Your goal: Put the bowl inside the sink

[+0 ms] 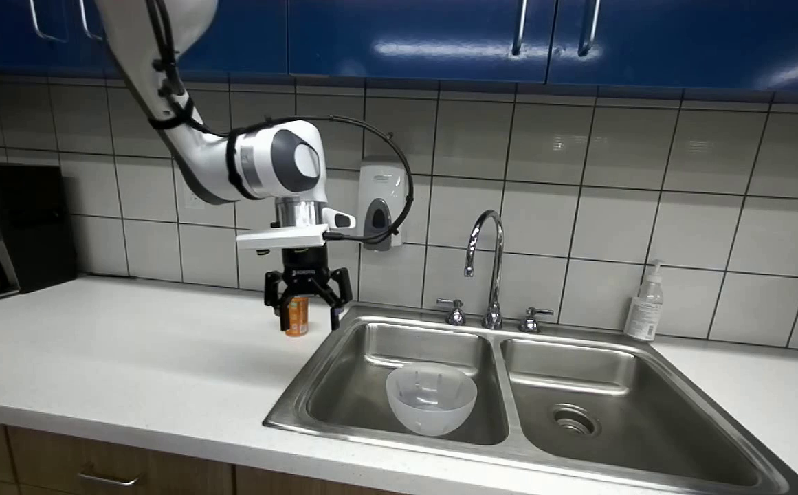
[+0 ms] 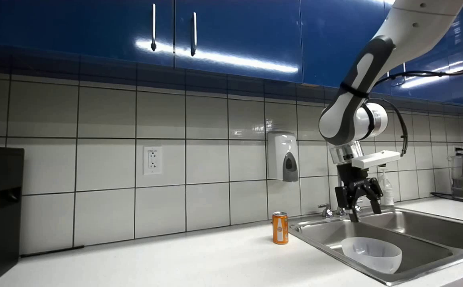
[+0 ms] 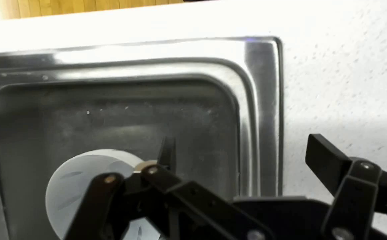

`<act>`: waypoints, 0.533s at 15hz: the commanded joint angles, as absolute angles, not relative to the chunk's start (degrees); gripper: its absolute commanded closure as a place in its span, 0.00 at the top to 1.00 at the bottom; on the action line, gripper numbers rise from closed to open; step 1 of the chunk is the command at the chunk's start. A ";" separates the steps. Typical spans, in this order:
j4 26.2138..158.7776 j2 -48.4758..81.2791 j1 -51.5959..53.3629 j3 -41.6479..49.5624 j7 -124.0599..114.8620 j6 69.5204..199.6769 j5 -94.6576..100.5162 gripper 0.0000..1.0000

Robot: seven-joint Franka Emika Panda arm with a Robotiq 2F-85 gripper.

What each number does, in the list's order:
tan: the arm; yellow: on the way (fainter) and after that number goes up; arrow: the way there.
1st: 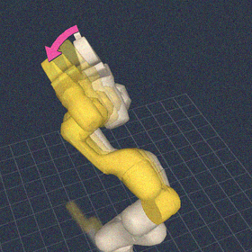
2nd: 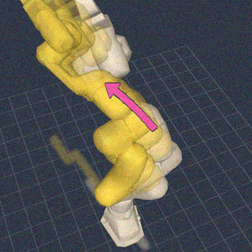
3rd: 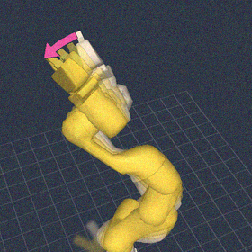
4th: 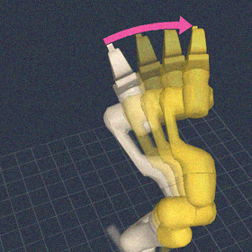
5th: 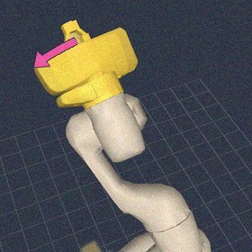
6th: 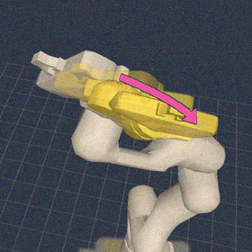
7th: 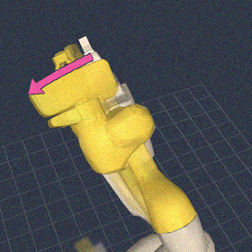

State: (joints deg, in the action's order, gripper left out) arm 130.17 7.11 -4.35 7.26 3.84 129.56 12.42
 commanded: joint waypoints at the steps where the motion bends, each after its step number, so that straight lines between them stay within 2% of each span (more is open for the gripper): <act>1: 144.44 -5.46 -2.74 5.17 0.84 131.68 14.08 1.00; 5: 152.12 -13.59 -1.39 2.39 -1.36 131.17 13.06 1.00; 6: 147.26 -7.51 -2.12 3.09 0.69 130.45 12.59 1.00; 8: 149.97 -10.78 -1.78 2.29 0.10 130.46 12.55 1.00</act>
